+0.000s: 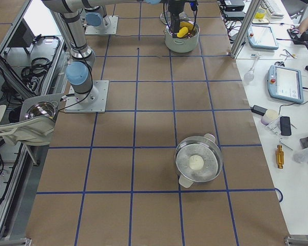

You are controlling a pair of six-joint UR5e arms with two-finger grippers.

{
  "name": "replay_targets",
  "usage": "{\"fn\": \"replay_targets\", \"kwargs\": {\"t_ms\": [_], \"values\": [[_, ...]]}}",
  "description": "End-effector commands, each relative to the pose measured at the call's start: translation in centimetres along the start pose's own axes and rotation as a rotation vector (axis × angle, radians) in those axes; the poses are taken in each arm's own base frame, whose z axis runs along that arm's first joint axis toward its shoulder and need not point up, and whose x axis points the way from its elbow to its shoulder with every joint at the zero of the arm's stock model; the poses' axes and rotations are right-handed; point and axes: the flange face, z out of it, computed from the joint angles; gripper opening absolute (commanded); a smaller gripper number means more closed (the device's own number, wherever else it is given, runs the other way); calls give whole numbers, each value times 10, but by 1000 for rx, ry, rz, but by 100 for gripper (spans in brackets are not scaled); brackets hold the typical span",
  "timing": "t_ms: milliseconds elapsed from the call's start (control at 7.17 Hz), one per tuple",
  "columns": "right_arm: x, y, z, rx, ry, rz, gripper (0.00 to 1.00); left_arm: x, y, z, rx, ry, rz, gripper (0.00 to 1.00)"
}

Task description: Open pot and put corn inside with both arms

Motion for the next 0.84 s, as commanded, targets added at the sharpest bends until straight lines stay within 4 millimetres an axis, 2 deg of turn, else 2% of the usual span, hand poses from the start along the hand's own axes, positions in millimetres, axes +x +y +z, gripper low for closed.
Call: {"fn": "replay_targets", "kwargs": {"t_ms": [0,698], "values": [[-1,0,-3,12,-7,-1,100,0,1,-1,1,-1,0,100],[-3,-3,-4,31,-15,-3,100,0,1,-1,2,-2,0,100]]}}
